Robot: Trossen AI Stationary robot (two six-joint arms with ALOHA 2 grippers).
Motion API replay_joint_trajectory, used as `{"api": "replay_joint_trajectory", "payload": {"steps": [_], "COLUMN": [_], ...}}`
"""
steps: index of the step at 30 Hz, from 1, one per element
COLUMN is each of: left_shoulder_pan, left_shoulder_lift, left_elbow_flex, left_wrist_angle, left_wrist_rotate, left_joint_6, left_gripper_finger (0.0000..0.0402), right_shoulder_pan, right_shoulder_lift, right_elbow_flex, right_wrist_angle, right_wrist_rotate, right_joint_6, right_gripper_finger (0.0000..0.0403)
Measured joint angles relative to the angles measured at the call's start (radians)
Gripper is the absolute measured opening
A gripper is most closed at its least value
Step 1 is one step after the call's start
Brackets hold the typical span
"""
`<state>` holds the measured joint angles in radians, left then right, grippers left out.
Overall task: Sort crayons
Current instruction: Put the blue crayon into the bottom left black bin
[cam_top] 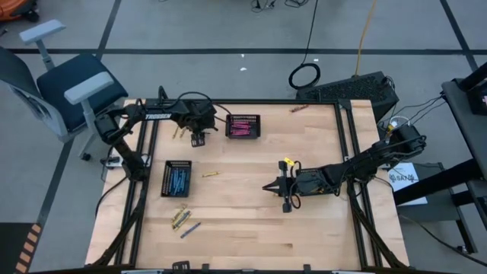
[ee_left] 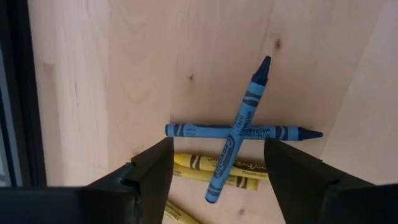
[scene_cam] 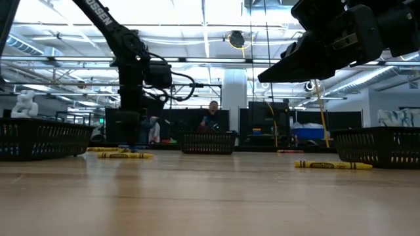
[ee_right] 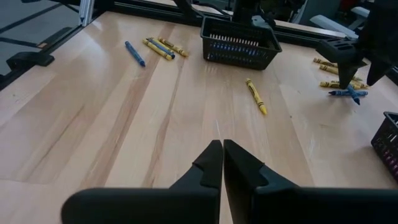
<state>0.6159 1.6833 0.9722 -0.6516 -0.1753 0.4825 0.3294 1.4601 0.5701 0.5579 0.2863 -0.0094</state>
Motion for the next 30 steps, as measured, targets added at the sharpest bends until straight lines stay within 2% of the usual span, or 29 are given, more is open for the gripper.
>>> {"api": "replay_joint_trajectory", "payload": {"steps": [16,24,30], "left_shoulder_pan": [0.044,0.046,0.015], "left_shoulder_lift": [0.001,0.047,0.018], "left_elbow_flex": [-0.028,-0.025,0.009], "left_wrist_angle": [0.036,0.031,-0.072], "left_wrist_rotate": [0.038,0.072,0.034], "left_joint_6": [0.059,0.076,0.042], "left_gripper_finger": [0.0136,0.0079,0.0016], "right_shoulder_pan": [0.0,0.0,0.0], "right_shoulder_lift": [0.0,0.0,0.0], "right_elbow_flex": [0.0,0.0,0.0], "right_wrist_angle": [0.001,0.0,0.0], "right_wrist_rotate": [-0.001,-0.003,-0.003], "right_joint_6": [0.006,0.024,0.02], "right_gripper_finger": [0.0,0.0,0.0]}}
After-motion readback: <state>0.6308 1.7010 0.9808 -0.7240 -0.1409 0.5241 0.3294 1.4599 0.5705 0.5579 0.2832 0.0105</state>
